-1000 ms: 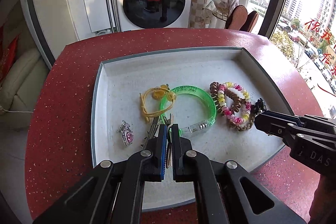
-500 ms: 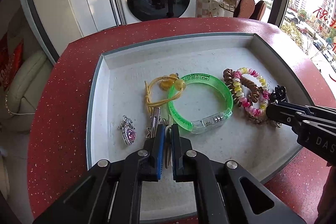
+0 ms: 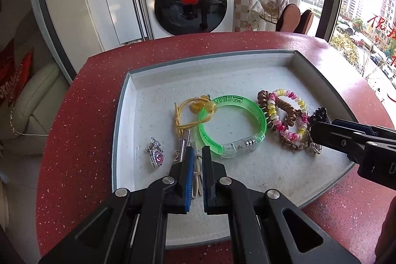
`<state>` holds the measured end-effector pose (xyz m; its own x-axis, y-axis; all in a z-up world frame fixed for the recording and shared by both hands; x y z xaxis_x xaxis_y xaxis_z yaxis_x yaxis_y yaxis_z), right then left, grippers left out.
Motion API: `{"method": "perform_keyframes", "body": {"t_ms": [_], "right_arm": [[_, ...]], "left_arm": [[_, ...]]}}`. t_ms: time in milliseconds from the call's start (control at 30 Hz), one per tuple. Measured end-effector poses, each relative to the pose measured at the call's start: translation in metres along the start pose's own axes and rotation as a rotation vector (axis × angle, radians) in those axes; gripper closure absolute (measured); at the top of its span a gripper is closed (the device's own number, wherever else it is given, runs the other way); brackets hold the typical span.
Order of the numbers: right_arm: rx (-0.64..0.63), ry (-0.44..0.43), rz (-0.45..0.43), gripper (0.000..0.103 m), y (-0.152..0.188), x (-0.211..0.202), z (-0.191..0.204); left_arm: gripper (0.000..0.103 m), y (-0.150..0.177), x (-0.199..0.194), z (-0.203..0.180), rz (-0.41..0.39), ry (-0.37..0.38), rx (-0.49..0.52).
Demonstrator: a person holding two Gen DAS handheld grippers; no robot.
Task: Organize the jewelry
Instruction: 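Open the right tool to drop the pendant while the left tool releases the bunny clip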
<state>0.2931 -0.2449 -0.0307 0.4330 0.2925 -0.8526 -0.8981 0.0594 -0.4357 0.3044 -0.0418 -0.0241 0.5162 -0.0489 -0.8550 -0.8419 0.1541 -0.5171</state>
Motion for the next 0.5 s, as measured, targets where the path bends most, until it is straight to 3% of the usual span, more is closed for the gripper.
{"method": "perform_keyframes", "body": {"t_ms": [500], "right_arm": [[0.005, 0.019, -0.007, 0.046, 0.008, -0.017, -0.003]], "left_arm": [[0.081, 0.003, -0.012, 0.004, 0.005, -0.009, -0.015]]}}
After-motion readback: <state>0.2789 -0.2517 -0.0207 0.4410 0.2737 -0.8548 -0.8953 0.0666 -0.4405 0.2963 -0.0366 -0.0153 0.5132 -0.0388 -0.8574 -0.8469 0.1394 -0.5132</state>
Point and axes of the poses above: each gripper's, at about its wrist camera, not at the fingertips, and x roughly the way its jaws point, z to its left, y to its underside, the point moved 1 cm from there along x, roughly the way its jaws point, and after that the axes turned 7 degrees about z, right-handed, at the moved point
